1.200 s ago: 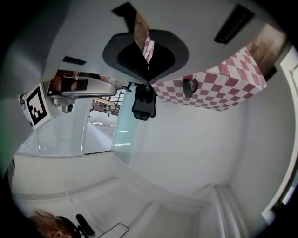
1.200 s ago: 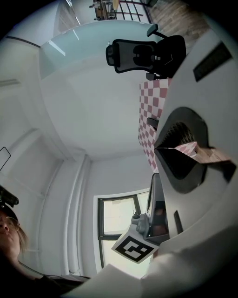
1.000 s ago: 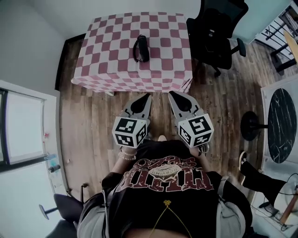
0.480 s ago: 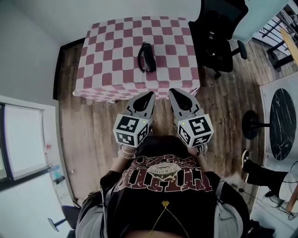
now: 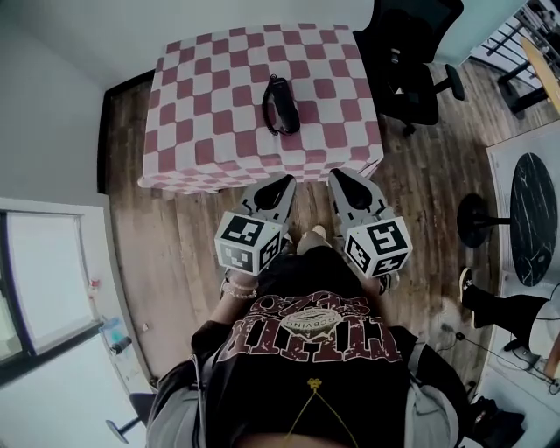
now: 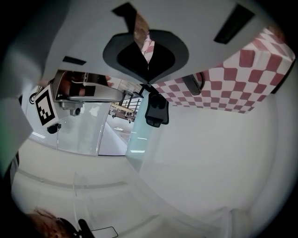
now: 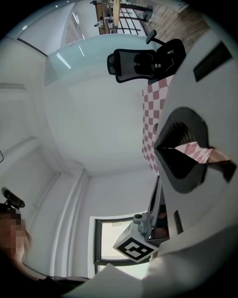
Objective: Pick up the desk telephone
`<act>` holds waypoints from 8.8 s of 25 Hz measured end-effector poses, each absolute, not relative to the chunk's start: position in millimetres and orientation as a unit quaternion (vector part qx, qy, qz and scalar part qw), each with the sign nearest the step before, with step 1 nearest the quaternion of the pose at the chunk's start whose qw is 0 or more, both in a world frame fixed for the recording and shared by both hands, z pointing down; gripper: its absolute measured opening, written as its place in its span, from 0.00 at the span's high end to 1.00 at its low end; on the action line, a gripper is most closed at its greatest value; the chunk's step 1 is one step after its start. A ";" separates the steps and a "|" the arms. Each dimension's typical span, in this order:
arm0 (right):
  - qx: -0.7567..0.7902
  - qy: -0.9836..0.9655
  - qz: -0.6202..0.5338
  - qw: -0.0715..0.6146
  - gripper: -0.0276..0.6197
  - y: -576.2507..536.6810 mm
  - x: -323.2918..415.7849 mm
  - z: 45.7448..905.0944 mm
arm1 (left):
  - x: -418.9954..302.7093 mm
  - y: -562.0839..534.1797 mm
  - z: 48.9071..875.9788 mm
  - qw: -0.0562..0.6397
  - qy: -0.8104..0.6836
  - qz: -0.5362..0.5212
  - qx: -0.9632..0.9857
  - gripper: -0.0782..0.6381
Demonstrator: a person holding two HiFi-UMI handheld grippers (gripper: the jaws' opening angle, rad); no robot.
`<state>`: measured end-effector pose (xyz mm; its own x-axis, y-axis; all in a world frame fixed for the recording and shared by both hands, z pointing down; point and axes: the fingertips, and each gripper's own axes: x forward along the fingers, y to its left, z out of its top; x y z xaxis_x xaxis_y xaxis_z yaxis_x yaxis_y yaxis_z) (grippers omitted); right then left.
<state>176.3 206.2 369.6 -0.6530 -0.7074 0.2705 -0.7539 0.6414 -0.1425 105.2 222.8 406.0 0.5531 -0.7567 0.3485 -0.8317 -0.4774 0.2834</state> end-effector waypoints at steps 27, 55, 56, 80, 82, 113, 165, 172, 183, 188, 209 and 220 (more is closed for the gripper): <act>0.281 -0.940 0.154 0.117 0.93 81.5 120.5 384.9 | 87.9 97.6 415.4 0.248 -0.495 0.104 0.826 0.88; 0.257 -0.942 0.168 0.136 0.93 4.5 109.6 403.7 | 75.5 25.8 430.2 0.258 -0.508 0.108 0.814 0.88; 0.265 -0.939 0.170 0.135 0.93 0.7 107.8 404.5 | 72.2 21.3 428.1 0.259 -0.502 0.107 0.818 0.88; 0.404 -0.867 0.225 0.185 0.93 -59.5 43.2 455.1 | -13.2 -35.5 461.6 0.298 -0.367 0.154 0.868 0.88; 0.414 -0.860 0.227 0.195 0.93 -61.1 42.6 463.0 | -18.4 -36.3 465.3 0.300 -0.358 0.160 0.870 0.88; 0.427 -0.797 0.214 0.369 0.93 -62.6 44.7 558.9 | -41.0 -35.7 488.3 0.340 -0.306 0.173 0.872 0.88; 0.428 -0.734 0.333 0.408 0.53 -70.2 41.2 639.3 | -58.2 -44.1 515.0 0.359 -0.308 0.200 0.858 0.88; 0.436 -0.735 0.316 0.413 0.53 -71.2 40.5 641.9 | -56.1 -43.2 520.3 0.367 -0.312 0.199 0.854 0.88; 0.403 -0.749 0.304 0.429 0.53 -68.3 40.9 643.4 | -39.5 -41.6 524.0 0.373 -0.325 0.191 0.848 0.88; 0.359 -0.767 0.276 0.455 0.53 -63.0 41.7 642.7 | -33.9 -39.6 521.1 0.361 -0.337 0.197 0.847 0.88; 0.284 -0.784 0.266 0.484 0.53 -37.1 51.6 629.6 | -21.6 -19.2 532.8 0.386 -0.361 0.193 0.827 0.88; 0.262 -0.794 0.265 0.480 0.53 -31.2 51.1 592.6 | -13.9 -17.2 541.9 0.394 -0.353 0.200 0.825 0.88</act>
